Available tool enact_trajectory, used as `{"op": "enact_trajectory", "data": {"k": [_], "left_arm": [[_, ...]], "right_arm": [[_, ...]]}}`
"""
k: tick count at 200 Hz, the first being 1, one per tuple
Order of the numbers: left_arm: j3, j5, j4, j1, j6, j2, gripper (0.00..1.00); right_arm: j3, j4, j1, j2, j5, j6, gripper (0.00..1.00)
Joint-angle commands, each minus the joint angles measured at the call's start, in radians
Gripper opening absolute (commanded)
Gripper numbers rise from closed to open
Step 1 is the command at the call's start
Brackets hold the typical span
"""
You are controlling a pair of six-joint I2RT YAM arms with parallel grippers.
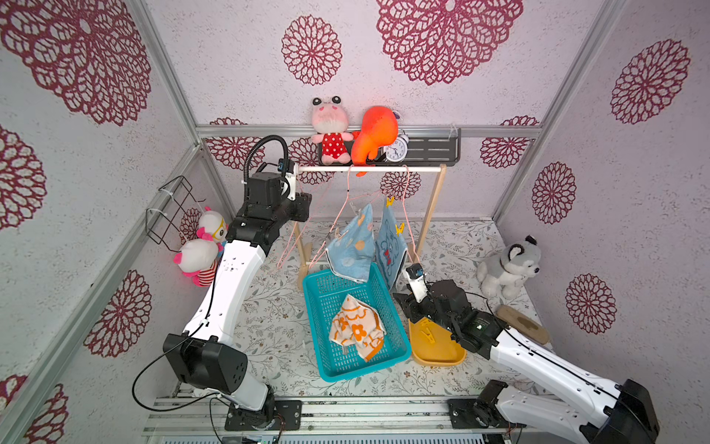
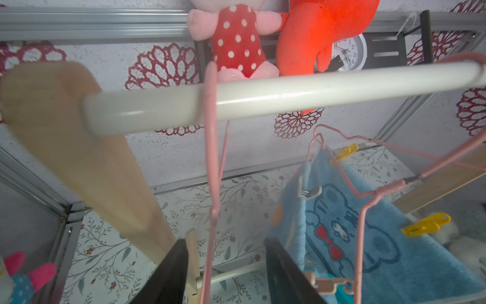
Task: Remove the clothespins securing towels to the hanger
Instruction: Place the hanger at the clothesline.
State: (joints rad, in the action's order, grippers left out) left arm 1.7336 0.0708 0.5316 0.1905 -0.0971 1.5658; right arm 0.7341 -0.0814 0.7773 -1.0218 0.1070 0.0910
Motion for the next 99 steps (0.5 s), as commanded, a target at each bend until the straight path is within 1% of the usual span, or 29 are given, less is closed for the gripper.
{"op": "enact_trajectory", "data": {"k": [1,28,55,86,99], "left_arm": [[-0.008,0.01,-0.027,-0.005,0.002,-0.039,0.54],[-0.02,0.039,-0.034,0.005,-0.006,-0.076,0.51],[-0.029,0.038,-0.038,0.048,-0.003,-0.131,0.46],[-0.028,0.047,-0.037,0.105,0.002,-0.188,0.46],[-0.026,0.067,-0.038,0.125,-0.001,-0.202,0.46]], "right_arm": [[0.016,0.022,-0.006,0.012,-0.004,0.022,0.53],[0.015,0.023,-0.007,0.015,-0.001,0.022,0.53],[0.019,0.03,-0.007,0.007,-0.005,0.021,0.53],[0.028,0.028,-0.009,-0.001,-0.005,0.014,0.53],[0.031,0.025,-0.009,-0.002,-0.002,0.012,0.53]]}}
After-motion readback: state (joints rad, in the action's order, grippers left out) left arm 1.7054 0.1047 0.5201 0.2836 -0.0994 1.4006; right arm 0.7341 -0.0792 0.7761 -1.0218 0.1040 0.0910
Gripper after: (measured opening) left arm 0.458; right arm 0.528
